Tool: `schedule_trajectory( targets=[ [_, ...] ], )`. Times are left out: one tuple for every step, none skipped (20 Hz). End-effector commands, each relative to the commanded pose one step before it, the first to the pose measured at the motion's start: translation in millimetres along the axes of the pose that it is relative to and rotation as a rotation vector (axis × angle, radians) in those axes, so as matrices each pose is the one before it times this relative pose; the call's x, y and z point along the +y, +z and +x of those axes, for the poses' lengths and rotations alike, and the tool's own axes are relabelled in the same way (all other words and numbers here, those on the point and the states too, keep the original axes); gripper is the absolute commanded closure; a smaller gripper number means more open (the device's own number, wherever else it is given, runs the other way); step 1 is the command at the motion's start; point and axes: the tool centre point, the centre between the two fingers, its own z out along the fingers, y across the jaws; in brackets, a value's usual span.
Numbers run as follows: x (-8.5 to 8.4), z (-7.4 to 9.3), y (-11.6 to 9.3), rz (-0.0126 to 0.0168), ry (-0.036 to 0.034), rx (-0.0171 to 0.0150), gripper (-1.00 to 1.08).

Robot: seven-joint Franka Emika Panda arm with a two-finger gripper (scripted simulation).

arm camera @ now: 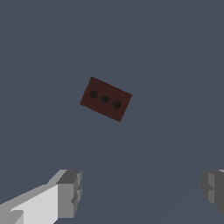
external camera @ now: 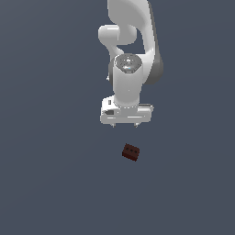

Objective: Pick up the object and move it to a goal position.

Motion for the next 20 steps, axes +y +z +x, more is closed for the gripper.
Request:
schedule_trajectory(
  targets=[
    [0.01,0.0,0.0,0.0,0.0,0.0,-0.92],
    [-0.69,0.06,0.08,0.00033,-0.0009,0.00017,-0.92],
    [-2.13,0.17,0.21,0.00109,-0.00284,0.00053,-0.92],
    [-3.5,0.28,0.35,0.00179,-0.00462,0.00086,-0.92],
    [-4.89,0.37,0.48,0.00253,-0.00642,0.0012,-0.92],
    [-6.22,0.46,0.63,0.00325,-0.00809,0.00151,-0.92],
    [-7.27,0.5,0.74,0.00384,-0.00931,0.00173,-0.92],
    [-6.22,0.41,0.63,0.00333,-0.00782,0.00146,-0.92],
    [-4.78,0.3,0.49,0.00258,-0.00584,0.00111,-0.92],
    [-3.39,0.2,0.33,0.00187,-0.00399,0.00078,-0.92],
    [-1.94,0.1,0.18,0.00108,-0.00209,0.00045,-0.92],
    [-0.34,0.04,0.11,0.0,0.0,0.0,-0.92],
    [0.87,-0.09,-0.18,-0.00028,0.00093,-0.00012,-0.92],
    [1.25,-0.01,-0.05,-0.00076,0.00054,-0.00031,-0.92],
    [0.24,0.15,0.15,-0.00028,-0.00216,-0.0001,-0.92],
    [-0.14,0.28,0.31,-0.00019,-0.00414,-0.00004,-0.92],
    [-0.19,0.38,0.43,-0.00026,-0.00569,-0.00006,-0.92],
    [-0.1,0.47,0.53,-0.0004,-0.00706,-0.00011,-0.92],
    [0.0,0.56,0.62,-0.00055,-0.00838,-0.00016,-0.92],
    [0.11,0.65,0.73,-0.00068,-0.00969,-0.00022,-0.92]
  ],
)
